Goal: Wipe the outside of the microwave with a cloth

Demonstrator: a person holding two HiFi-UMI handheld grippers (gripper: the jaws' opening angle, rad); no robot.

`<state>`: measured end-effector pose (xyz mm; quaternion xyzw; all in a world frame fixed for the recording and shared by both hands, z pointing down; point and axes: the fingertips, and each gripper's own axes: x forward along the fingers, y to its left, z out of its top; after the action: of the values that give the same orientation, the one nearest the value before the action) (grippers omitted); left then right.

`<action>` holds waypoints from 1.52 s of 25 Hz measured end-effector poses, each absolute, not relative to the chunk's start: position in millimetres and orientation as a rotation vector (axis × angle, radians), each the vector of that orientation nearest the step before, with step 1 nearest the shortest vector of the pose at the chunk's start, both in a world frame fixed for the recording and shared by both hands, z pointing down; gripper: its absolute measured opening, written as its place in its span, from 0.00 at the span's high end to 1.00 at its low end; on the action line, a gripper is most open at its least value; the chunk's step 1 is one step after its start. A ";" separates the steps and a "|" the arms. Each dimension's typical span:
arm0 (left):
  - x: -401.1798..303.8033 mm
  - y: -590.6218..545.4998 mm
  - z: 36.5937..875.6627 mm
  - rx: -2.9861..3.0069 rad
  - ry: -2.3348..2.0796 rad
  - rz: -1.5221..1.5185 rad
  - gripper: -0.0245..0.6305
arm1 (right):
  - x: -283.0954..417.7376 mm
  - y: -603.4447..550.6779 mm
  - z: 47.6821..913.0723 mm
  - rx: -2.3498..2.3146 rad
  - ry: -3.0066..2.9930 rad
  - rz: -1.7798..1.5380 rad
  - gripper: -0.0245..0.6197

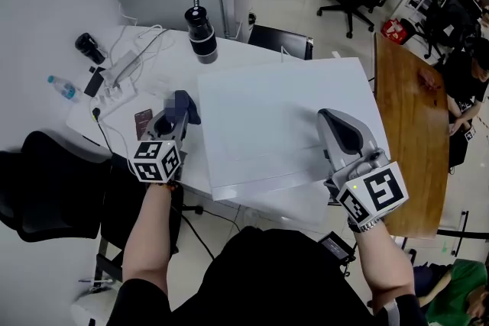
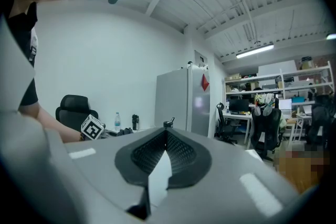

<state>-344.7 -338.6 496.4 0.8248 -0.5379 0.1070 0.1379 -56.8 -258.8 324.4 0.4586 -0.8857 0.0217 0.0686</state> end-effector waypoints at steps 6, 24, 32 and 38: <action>-343.8 -286.0 448.0 2.396 -1.639 0.248 0.81 | -59.2 -226.9 316.7 1.281 -2.745 0.057 0.96; -255.5 -88.5 373.8 2.382 -1.852 0.207 0.81 | 10.6 -95.5 314.8 1.047 -2.903 0.064 0.96; -160.7 -20.7 363.2 2.467 -1.742 0.186 0.81 | 56.2 -36.5 320.8 1.021 -2.905 0.091 0.96; -91.7 13.1 360.4 2.546 -1.639 0.180 0.81 | 87.0 -3.2 330.1 1.026 -2.897 0.104 0.96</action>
<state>-91.7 13.1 360.4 0.8381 -0.5395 0.0592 0.0544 87.0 -3.2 330.1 0.3334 -0.9416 0.0337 0.0333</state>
